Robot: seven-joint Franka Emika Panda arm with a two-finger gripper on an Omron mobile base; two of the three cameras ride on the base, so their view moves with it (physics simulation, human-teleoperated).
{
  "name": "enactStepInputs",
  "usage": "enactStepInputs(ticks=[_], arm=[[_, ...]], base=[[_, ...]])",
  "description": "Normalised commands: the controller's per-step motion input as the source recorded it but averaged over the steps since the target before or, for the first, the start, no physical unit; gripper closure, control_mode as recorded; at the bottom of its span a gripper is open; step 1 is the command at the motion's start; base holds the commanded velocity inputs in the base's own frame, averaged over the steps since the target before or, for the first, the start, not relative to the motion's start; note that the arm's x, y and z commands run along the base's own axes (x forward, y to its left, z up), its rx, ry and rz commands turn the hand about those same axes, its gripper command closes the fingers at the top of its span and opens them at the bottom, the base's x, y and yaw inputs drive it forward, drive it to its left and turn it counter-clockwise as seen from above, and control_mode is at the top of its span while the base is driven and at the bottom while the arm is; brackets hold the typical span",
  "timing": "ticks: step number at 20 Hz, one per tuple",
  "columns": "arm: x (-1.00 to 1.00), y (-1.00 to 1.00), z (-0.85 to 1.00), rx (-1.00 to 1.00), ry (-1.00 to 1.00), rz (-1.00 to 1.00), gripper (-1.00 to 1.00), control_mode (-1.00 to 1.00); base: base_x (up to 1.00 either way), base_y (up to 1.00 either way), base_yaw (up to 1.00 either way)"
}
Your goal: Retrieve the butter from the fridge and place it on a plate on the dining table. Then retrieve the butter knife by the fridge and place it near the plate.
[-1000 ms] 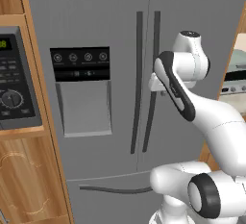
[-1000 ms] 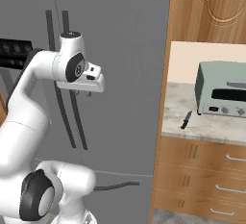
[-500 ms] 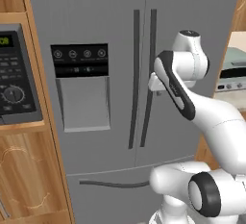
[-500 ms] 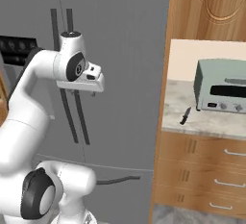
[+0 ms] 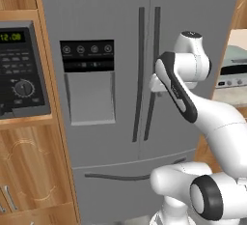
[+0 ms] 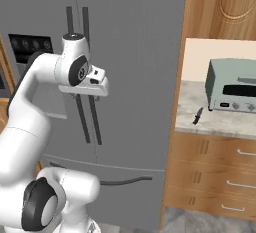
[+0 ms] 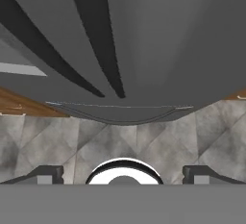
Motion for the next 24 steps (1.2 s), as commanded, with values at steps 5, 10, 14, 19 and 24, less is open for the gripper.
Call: enactStepInputs(ticks=[5,10,14,19,24], arm=[[0.0,0.0,0.0,0.0,0.0,0.0,-1.0,1.0],[0.0,0.0,0.0,0.0,0.0,0.0,-1.0,1.0],[0.0,0.0,0.0,0.0,0.0,0.0,-1.0,1.0],[0.0,0.0,0.0,0.0,0.0,0.0,-1.0,1.0],[0.0,0.0,0.0,0.0,0.0,0.0,-1.0,1.0]], base=[[-0.1,0.4,0.0],[-0.15,0.15,-0.03],[-0.21,0.0,-0.03],[-0.31,0.0,-0.02],[-0.43,0.0,-0.02]])
